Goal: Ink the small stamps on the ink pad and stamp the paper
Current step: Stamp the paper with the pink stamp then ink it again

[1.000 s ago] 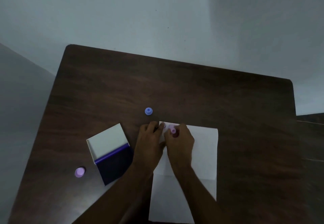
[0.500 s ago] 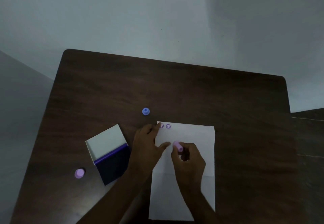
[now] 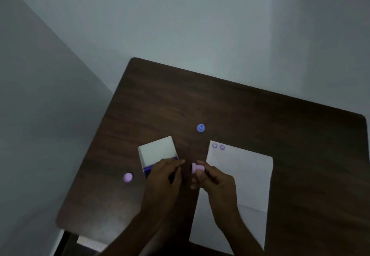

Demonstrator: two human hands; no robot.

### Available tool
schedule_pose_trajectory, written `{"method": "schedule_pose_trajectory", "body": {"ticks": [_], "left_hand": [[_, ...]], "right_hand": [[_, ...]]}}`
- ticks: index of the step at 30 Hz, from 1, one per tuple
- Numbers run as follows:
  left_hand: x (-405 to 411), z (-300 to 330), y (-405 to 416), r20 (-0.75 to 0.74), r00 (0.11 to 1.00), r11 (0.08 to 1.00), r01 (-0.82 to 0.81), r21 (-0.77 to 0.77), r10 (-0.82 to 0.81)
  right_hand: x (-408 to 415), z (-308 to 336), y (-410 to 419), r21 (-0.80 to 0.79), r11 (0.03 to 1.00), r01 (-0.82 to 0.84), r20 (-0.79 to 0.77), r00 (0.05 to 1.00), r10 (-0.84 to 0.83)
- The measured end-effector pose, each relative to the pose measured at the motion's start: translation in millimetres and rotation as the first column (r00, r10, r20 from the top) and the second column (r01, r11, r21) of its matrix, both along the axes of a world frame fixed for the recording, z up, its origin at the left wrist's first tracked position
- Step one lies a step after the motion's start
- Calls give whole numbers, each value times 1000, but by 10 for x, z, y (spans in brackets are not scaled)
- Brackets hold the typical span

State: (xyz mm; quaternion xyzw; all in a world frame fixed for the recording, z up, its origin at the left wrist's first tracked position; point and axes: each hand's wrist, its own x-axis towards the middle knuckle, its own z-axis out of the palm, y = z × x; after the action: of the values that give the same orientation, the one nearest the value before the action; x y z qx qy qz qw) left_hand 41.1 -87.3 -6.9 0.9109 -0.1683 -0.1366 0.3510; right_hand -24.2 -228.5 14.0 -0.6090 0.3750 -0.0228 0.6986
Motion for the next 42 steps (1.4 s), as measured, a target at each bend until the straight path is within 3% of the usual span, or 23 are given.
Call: {"method": "schedule_pose_trajectory", "body": {"ticks": [4, 8, 10, 18, 22, 26, 33, 36, 39, 42], "left_hand": [[-43, 69, 140, -121, 991, 999, -50, 17, 52], [-1, 252, 252, -59, 993, 983, -112, -143, 104], [20, 265, 320, -22, 989, 978, -145, -150, 143], [162, -137, 928, -13, 959, 958, -285, -13, 285], [178, -336, 1151, -23, 942, 931, -328, 160, 336], [148, -462, 1218, -26, 951, 935, -298, 195, 309], [161, -462, 1244, -86, 943, 947, -322, 15, 322], [157, -343, 1220, -183, 908, 915, -396, -75, 377], [167, -188, 1160, -189, 908, 885, -410, -222, 373], [175, 3, 1089, -323, 884, 829, -442, -344, 338]], "right_hand": [[83, 108, 162, 165, 986, -14, -45, 999, 22], [238, 182, 302, 324, 946, 9, -104, 994, 26], [297, 243, 371, 382, 924, 20, -104, 994, 21], [349, 277, 590, 611, 790, 43, -13, 999, -45], [362, 253, 703, 640, 767, 47, -21, 999, -44], [357, 266, 765, 646, 762, 57, -35, 998, -45], [342, 305, 805, 646, 752, 130, -88, 992, -96], [349, 308, 809, 653, 743, 145, -97, 989, -109], [363, 314, 837, 671, 727, 147, -101, 989, -107], [395, 318, 880, 688, 707, 161, -112, 987, -116]]}}
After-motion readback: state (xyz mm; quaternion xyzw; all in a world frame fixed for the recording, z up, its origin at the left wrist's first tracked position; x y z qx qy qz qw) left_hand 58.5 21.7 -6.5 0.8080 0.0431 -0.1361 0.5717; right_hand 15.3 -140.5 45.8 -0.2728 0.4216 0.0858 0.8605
